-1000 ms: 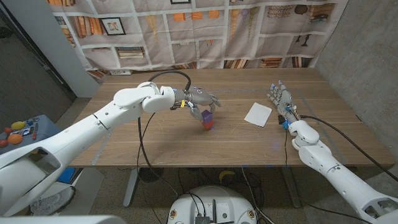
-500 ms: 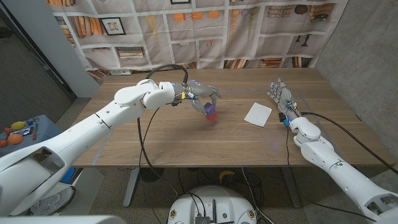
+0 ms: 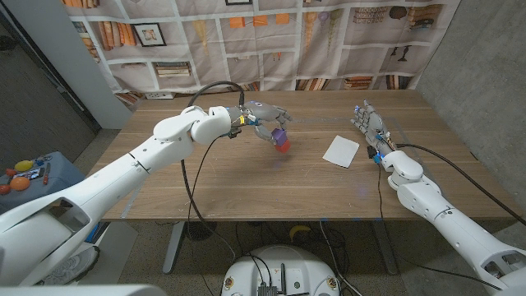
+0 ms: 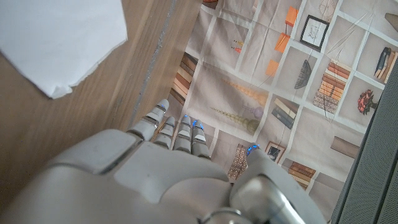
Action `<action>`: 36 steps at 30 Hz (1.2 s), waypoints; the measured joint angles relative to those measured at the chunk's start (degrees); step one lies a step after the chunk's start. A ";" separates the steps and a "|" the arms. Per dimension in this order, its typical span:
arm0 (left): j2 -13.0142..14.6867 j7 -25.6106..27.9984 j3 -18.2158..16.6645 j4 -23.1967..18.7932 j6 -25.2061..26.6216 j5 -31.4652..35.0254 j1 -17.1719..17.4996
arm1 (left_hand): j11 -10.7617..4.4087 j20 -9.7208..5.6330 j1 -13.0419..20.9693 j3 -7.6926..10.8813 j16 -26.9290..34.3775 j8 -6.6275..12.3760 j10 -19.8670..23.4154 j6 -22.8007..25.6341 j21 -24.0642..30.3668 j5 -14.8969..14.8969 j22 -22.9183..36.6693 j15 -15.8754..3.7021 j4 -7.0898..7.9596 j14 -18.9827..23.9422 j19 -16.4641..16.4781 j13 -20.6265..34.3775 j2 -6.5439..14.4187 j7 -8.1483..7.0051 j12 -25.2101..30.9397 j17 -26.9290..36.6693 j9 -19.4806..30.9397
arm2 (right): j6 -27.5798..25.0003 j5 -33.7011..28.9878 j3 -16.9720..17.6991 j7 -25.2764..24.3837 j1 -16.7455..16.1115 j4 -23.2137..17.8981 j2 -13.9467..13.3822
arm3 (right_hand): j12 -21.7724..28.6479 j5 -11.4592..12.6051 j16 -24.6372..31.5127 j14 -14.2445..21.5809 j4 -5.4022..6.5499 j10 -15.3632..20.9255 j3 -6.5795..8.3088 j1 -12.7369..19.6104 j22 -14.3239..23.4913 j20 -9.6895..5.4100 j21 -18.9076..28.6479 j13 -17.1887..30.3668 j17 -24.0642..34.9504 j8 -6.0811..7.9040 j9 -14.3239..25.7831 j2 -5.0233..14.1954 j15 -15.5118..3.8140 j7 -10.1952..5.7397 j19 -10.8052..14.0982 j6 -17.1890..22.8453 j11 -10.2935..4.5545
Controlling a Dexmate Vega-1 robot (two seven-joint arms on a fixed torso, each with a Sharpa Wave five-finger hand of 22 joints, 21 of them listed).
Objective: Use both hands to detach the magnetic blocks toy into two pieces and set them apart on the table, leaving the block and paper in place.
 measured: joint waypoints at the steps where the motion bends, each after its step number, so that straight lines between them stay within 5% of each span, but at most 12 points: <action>1: -0.13 0.29 -0.09 -0.04 0.71 -0.58 0.20 | 0.00 0.00 0.04 -0.10 0.00 0.00 0.00 0.00 0.00 0.00 0.00 0.00 0.09 0.00 0.00 0.00 0.04 0.00 0.00 0.00 -0.02 | 0.09 -0.16 -0.12 0.11 0.16 0.01 0.01 | 0.00 0.00 0.00 0.00 0.00 0.00 0.00 0.00 0.00 -0.12 0.00 0.00 0.00 0.00 0.00 0.00 0.00 0.00 0.12 0.00 0.00; 19: -2.22 6.43 -0.84 -0.10 8.68 -7.44 3.16 | 0.31 0.00 0.34 -0.64 0.00 0.00 0.31 0.00 0.00 0.00 -0.01 0.00 0.16 0.00 0.00 0.14 0.34 0.00 0.00 0.00 -0.34 | 0.65 -4.82 -1.99 -0.62 1.57 -1.05 -0.93 | 0.00 0.00 0.00 0.00 -0.32 0.73 0.31 0.00 0.01 -0.20 0.00 0.00 -0.28 0.43 0.00 0.00 0.00 0.01 0.20 1.29 -0.09; 36: -4.70 13.50 -1.20 0.54 14.47 -15.04 5.34 | 0.31 0.00 0.65 -1.06 0.01 0.00 0.30 0.00 0.00 -0.01 -0.01 0.22 0.08 -0.21 0.00 0.13 0.66 0.00 -0.28 0.00 -0.76 | 2.22 -11.50 -3.60 -3.78 2.20 -1.91 -2.01 | 0.40 0.00 0.00 0.73 -2.04 1.44 1.06 1.22 0.02 -0.40 0.00 0.00 -1.16 0.67 0.13 -1.21 -0.73 0.41 0.40 2.67 -0.20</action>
